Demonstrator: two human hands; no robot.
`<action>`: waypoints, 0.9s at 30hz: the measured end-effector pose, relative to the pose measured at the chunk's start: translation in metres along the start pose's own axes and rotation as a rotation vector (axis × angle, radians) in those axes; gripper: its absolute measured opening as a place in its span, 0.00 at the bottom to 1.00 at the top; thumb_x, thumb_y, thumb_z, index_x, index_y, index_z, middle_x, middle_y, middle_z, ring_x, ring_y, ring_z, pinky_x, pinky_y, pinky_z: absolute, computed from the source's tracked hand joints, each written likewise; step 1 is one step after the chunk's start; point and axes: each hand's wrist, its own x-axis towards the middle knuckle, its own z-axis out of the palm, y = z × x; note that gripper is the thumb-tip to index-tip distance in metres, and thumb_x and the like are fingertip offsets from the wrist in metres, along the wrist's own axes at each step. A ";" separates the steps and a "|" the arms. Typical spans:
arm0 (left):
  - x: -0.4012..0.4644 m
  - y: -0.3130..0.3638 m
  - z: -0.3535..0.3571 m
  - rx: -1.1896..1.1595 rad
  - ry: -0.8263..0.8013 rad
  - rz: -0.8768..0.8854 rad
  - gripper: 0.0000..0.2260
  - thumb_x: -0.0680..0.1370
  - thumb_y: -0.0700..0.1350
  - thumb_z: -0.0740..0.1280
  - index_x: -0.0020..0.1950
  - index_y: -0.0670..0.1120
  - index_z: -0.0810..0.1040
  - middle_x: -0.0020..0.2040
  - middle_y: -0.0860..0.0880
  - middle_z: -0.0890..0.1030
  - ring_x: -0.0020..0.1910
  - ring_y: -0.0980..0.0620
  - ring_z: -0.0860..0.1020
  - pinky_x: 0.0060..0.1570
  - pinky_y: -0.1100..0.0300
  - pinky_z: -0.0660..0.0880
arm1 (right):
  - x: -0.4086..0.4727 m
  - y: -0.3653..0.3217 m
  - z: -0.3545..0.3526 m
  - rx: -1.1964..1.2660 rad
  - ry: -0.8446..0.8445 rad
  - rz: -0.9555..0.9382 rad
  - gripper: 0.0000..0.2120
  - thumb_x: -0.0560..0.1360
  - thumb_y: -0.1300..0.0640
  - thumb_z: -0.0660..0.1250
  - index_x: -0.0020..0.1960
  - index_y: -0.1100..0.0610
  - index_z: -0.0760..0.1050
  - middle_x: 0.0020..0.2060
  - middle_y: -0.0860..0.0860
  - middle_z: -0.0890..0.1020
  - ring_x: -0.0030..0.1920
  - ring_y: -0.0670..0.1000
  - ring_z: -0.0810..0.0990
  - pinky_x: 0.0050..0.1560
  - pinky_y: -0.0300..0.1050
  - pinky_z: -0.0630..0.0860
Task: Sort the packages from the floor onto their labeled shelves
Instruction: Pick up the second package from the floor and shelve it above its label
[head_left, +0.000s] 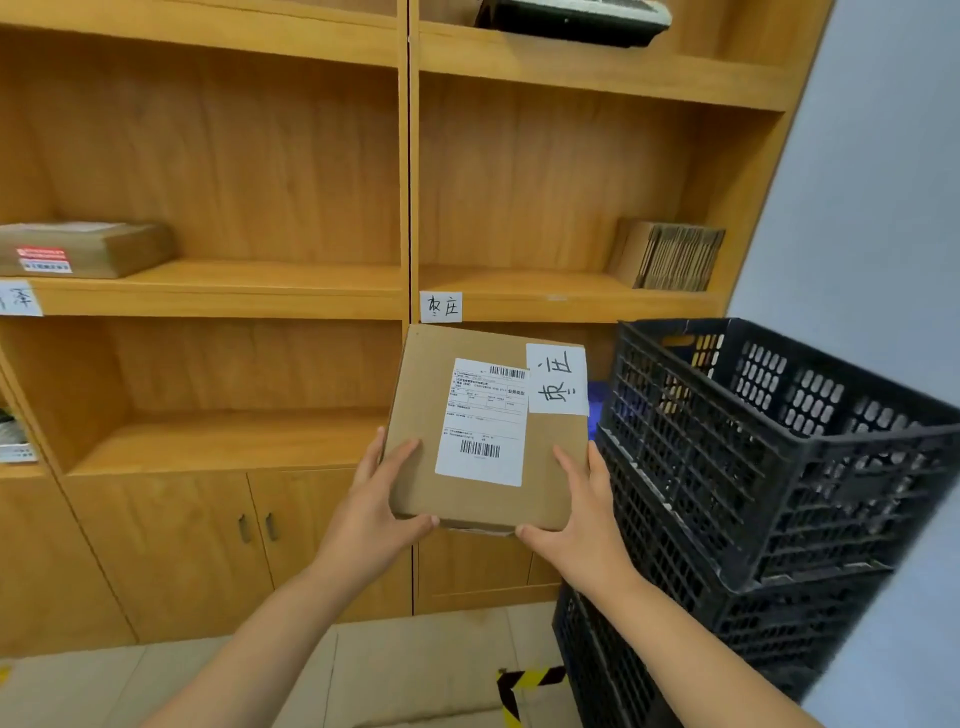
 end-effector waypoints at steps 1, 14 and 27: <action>0.016 0.001 0.005 -0.003 0.000 0.000 0.37 0.67 0.46 0.76 0.71 0.60 0.61 0.76 0.60 0.47 0.68 0.57 0.61 0.62 0.55 0.71 | 0.016 0.006 -0.003 0.000 0.004 -0.004 0.46 0.64 0.50 0.75 0.73 0.42 0.51 0.75 0.42 0.40 0.75 0.47 0.43 0.75 0.52 0.53; 0.175 -0.024 0.057 -0.043 0.050 0.013 0.37 0.66 0.47 0.76 0.70 0.61 0.61 0.71 0.67 0.47 0.65 0.62 0.60 0.58 0.60 0.71 | 0.189 0.061 -0.001 -0.010 -0.018 -0.030 0.46 0.64 0.50 0.76 0.73 0.41 0.52 0.75 0.41 0.40 0.76 0.48 0.46 0.74 0.53 0.55; 0.349 -0.078 0.044 -0.054 0.099 0.094 0.37 0.65 0.48 0.75 0.70 0.58 0.63 0.76 0.59 0.49 0.70 0.55 0.61 0.64 0.53 0.69 | 0.358 0.054 0.046 -0.051 0.056 -0.073 0.47 0.64 0.49 0.75 0.73 0.41 0.49 0.73 0.36 0.40 0.75 0.46 0.47 0.72 0.49 0.56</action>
